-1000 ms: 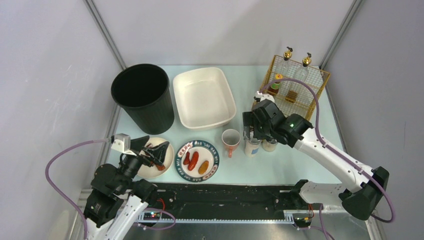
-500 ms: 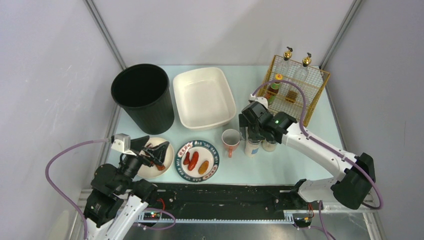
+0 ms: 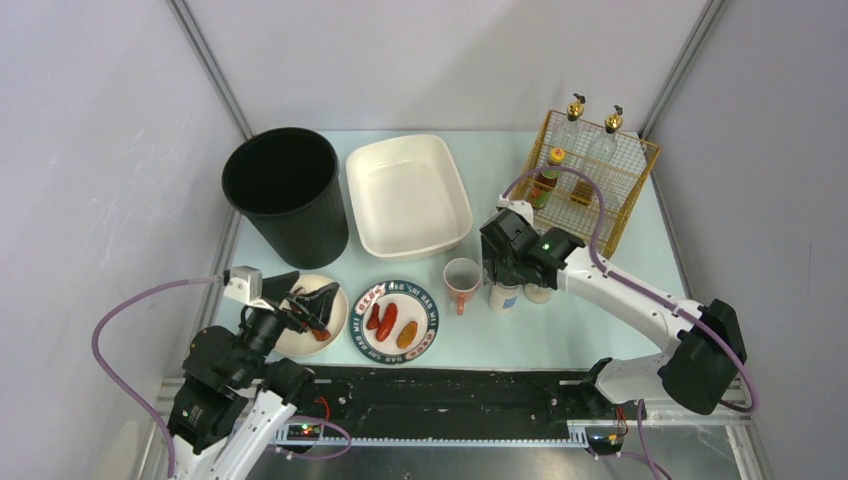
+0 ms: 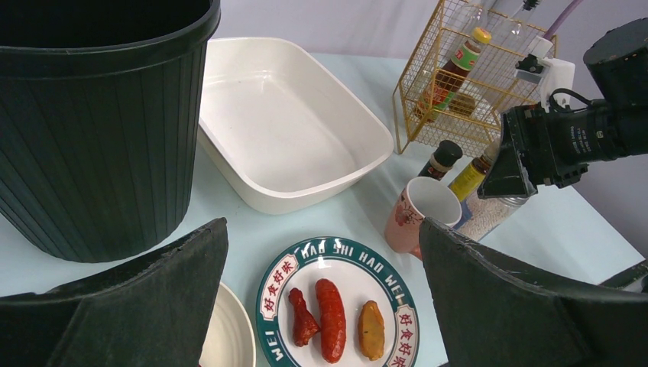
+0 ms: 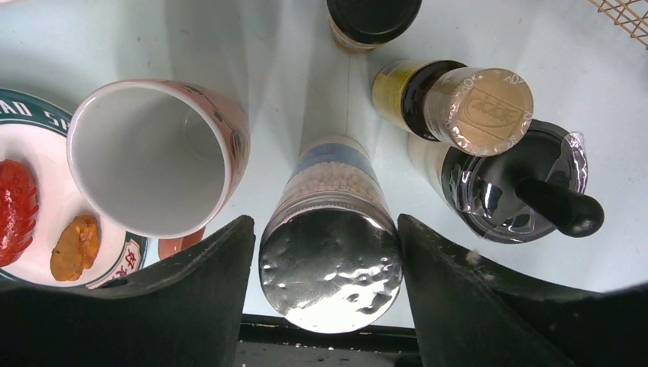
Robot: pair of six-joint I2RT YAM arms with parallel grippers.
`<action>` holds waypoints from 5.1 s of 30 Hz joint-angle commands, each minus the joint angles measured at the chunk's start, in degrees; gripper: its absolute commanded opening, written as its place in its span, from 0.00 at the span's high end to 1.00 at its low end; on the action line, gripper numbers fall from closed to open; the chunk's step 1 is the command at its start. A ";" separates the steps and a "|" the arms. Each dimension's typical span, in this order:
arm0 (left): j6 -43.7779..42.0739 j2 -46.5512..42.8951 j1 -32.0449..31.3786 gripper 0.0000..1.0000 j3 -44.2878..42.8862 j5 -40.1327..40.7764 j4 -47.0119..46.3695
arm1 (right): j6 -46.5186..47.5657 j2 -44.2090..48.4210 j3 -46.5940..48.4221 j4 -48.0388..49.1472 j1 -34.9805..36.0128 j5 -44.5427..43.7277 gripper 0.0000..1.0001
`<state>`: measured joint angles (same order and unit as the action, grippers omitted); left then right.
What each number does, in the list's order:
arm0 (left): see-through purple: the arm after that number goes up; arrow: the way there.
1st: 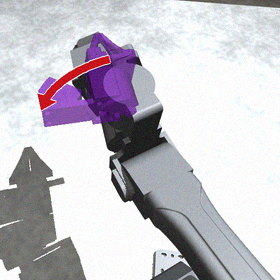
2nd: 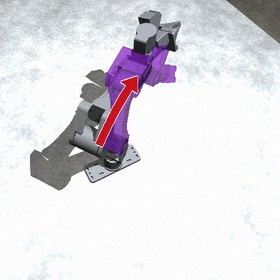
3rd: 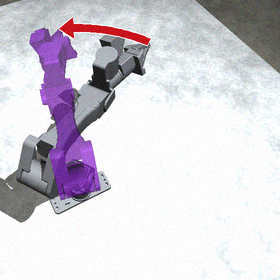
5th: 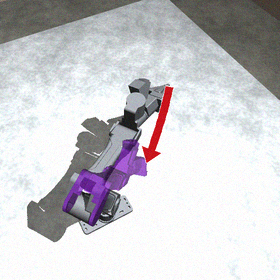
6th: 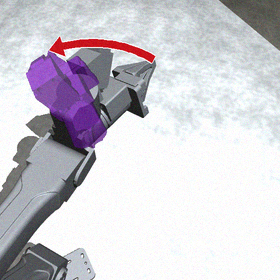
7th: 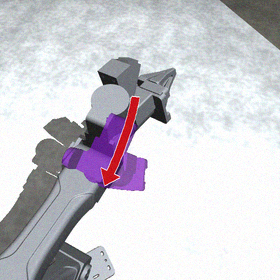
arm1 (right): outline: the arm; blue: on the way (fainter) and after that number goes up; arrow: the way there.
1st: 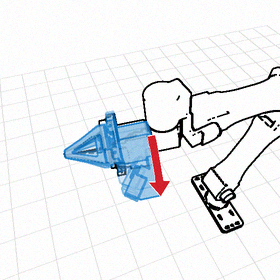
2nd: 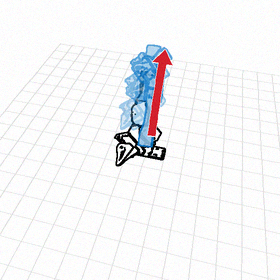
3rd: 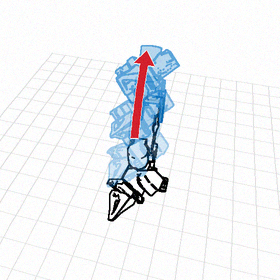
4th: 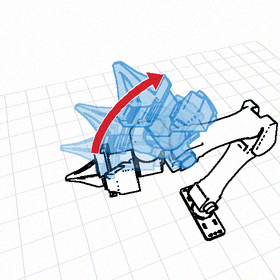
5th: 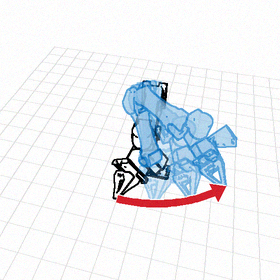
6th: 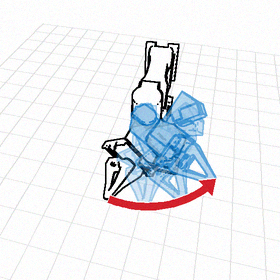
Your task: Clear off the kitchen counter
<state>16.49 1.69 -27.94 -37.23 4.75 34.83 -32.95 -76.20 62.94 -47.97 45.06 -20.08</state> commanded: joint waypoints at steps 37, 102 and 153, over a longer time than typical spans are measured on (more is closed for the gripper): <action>-0.32 0.77 -0.01 0.02 0.41 0.29 -1.22 | 10.95 4.38 38.33 -9.34 -7.32 -3.43 1.00; -0.15 1.62 -0.01 0.02 0.37 1.53 -1.01 | 7.96 -20.10 26.83 15.23 -39.20 -2.28 0.89; -0.15 0.77 0.00 0.02 0.35 0.36 -1.00 | 14.01 8.39 14.14 -8.07 -22.29 6.35 0.16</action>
<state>16.49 2.63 -27.94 -37.23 5.74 34.85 -20.45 -71.18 79.81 -51.18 18.98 -12.29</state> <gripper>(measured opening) 0.985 0.840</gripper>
